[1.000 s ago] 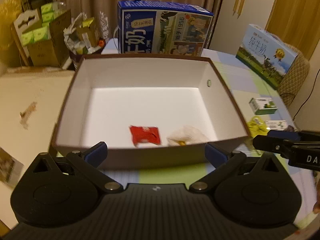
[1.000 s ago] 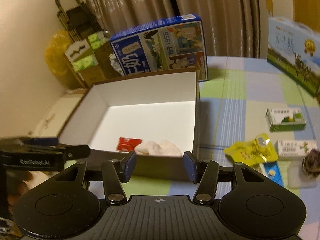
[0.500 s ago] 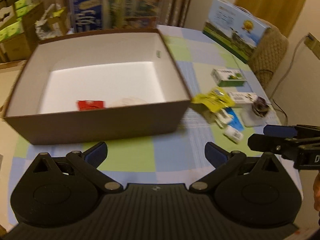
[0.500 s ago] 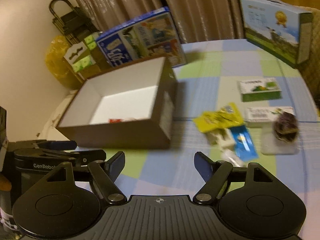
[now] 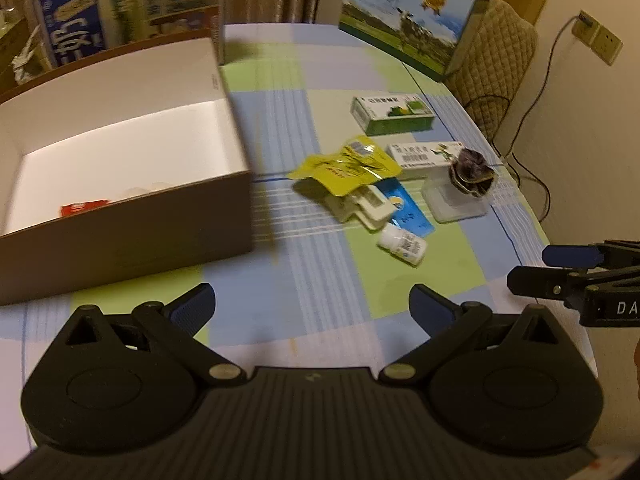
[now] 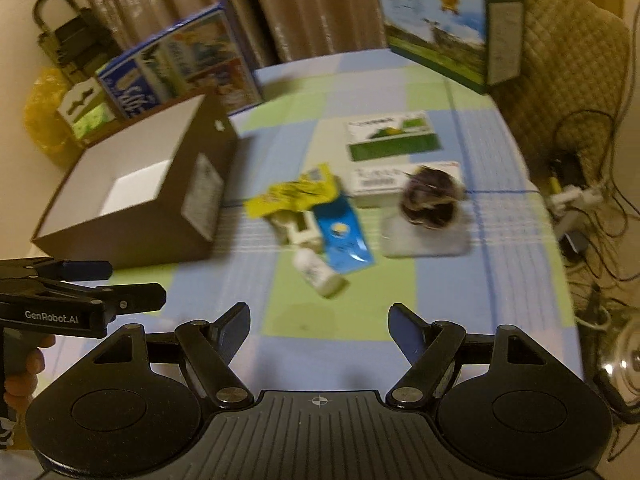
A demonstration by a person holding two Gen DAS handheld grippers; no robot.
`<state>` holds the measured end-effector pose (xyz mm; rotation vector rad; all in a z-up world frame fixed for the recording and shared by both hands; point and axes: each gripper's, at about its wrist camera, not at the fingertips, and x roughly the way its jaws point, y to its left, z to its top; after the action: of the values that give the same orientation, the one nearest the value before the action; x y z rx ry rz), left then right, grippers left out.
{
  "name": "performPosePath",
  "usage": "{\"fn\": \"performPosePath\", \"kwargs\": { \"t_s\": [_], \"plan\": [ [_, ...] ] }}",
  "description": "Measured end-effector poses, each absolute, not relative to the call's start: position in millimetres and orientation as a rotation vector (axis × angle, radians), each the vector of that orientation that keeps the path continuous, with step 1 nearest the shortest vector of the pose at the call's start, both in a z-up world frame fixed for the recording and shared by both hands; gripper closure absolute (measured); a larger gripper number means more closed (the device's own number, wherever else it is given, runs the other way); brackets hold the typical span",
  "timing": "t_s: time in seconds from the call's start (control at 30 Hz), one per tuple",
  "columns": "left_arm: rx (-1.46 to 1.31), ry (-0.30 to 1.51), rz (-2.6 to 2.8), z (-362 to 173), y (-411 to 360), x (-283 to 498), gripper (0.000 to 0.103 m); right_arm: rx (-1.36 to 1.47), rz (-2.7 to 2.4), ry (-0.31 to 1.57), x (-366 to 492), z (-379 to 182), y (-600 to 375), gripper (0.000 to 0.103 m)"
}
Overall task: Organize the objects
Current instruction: 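Withdraw both tools from the box back toward the table items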
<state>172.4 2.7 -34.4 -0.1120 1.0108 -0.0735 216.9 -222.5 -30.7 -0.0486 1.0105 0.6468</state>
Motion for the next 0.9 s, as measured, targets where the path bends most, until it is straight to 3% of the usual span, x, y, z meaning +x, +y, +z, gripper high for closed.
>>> {"fn": "performPosePath", "kwargs": {
  "t_s": [0.9],
  "plan": [
    [0.031, 0.941, -0.221, -98.2, -88.3, 239.2, 0.013, 0.026, 0.450, 1.073, 282.5, -61.5, -310.8, 0.030]
  ]
}}
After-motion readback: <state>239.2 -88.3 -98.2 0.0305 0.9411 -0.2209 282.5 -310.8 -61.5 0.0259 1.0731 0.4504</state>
